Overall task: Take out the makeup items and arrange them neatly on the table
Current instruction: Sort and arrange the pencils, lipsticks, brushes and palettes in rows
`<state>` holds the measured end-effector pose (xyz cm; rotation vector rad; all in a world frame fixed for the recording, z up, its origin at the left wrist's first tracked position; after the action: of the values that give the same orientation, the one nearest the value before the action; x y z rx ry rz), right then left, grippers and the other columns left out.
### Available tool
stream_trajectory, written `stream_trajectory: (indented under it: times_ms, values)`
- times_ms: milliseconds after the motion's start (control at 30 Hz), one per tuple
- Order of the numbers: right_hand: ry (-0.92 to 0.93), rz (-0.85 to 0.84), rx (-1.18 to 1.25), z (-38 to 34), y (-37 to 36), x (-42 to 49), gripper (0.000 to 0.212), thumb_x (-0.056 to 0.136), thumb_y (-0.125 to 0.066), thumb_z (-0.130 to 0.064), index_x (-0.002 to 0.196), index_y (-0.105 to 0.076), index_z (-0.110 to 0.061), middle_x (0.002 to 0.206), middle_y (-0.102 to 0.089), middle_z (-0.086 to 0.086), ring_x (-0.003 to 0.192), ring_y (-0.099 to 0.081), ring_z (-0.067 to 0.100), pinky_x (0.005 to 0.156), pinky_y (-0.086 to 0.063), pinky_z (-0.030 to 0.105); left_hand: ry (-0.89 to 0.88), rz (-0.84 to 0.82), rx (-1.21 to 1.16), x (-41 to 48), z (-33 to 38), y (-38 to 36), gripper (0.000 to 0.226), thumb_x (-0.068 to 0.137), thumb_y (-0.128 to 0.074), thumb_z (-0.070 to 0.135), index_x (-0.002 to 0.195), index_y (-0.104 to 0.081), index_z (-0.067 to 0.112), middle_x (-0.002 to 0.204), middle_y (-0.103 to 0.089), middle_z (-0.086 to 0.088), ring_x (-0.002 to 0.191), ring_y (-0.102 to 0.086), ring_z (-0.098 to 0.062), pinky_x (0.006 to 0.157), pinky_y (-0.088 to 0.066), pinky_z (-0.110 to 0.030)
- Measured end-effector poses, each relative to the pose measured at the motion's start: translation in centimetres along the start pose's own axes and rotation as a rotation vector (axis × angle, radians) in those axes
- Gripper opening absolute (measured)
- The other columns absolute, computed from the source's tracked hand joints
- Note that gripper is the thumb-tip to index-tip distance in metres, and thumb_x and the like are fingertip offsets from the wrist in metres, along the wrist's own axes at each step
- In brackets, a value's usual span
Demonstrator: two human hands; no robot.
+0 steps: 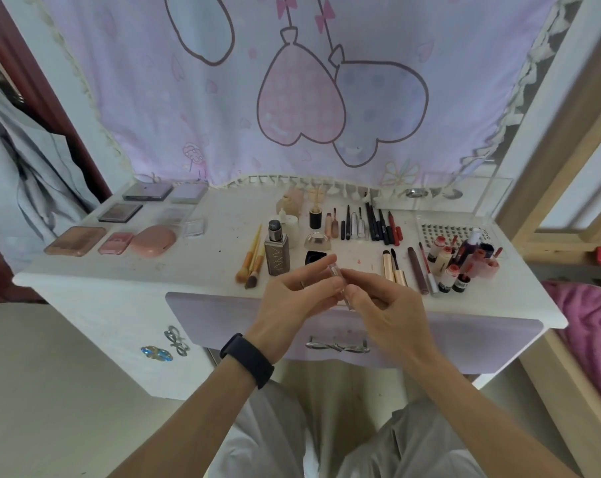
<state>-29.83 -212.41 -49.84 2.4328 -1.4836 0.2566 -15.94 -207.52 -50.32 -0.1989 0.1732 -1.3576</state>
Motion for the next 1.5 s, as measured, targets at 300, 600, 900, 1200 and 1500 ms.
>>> stream_trajectory:
  times_ms: [300,600,900,1200,1500]
  values:
    - [-0.276,-0.226,0.228,-0.1,0.1,1.3,0.043,0.086,-0.078,-0.041,0.127,-0.067,-0.030,0.117,-0.075,0.002,0.105,-0.074,0.024,0.090,-0.059,0.031,-0.420,-0.025,0.701,-0.1,3.7,-0.5,0.077,0.074,-0.081,0.024,0.144,-0.050,0.031,0.129,-0.061,0.015,0.110,-0.064,-0.003,0.094,-0.053,-0.019]
    - [-0.442,-0.248,0.403,0.9,-1.1,0.9,0.038,0.072,-0.079,-0.029,0.110,-0.078,-0.027,0.111,-0.076,0.011,0.101,-0.074,0.033,0.082,-0.060,0.033,-0.483,-0.024,0.765,-1.0,3.8,-0.6,0.067,0.068,-0.082,0.029,0.131,-0.059,0.031,0.119,-0.064,0.014,0.102,-0.067,-0.002,0.086,-0.057,-0.021]
    - [-0.487,-0.281,0.285,1.8,-1.6,0.9,0.034,0.081,-0.078,-0.047,0.107,-0.079,-0.025,0.111,-0.076,0.005,0.090,-0.075,0.023,0.075,-0.060,0.027,-0.264,-0.015,0.542,-0.2,2.8,1.3,0.055,0.071,-0.083,0.030,0.123,-0.064,0.031,0.114,-0.069,0.018,0.096,-0.071,-0.006,0.078,-0.058,-0.021]
    - [-0.173,-0.387,-0.091,-0.3,-0.7,1.5,0.054,0.087,-0.078,-0.039,0.137,-0.061,-0.030,0.115,-0.075,-0.012,0.106,-0.072,0.009,0.091,-0.058,0.026,0.042,-0.037,0.217,0.6,1.3,1.7,0.049,0.074,-0.081,0.033,0.121,-0.070,0.024,0.109,-0.075,0.000,0.100,-0.073,-0.020,0.083,-0.060,-0.033]
    - [-0.108,-0.235,-0.108,-0.1,0.0,1.9,0.054,0.075,-0.073,-0.050,0.125,-0.071,-0.029,0.100,-0.078,-0.013,0.092,-0.075,0.007,0.081,-0.058,0.019,0.088,-0.051,0.158,0.8,0.6,1.3,0.048,0.080,-0.076,0.026,0.127,-0.067,0.016,0.111,-0.074,-0.010,0.101,-0.072,-0.029,0.090,-0.059,-0.042]
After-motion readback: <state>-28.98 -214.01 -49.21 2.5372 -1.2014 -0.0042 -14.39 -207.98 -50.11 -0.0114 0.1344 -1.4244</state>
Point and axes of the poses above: each hand's wrist, its own x-axis towards the middle knuckle, its own y-axis out of the back of the hand, z = x × y, the point moved 8 cm from there along x, towards the middle knuckle
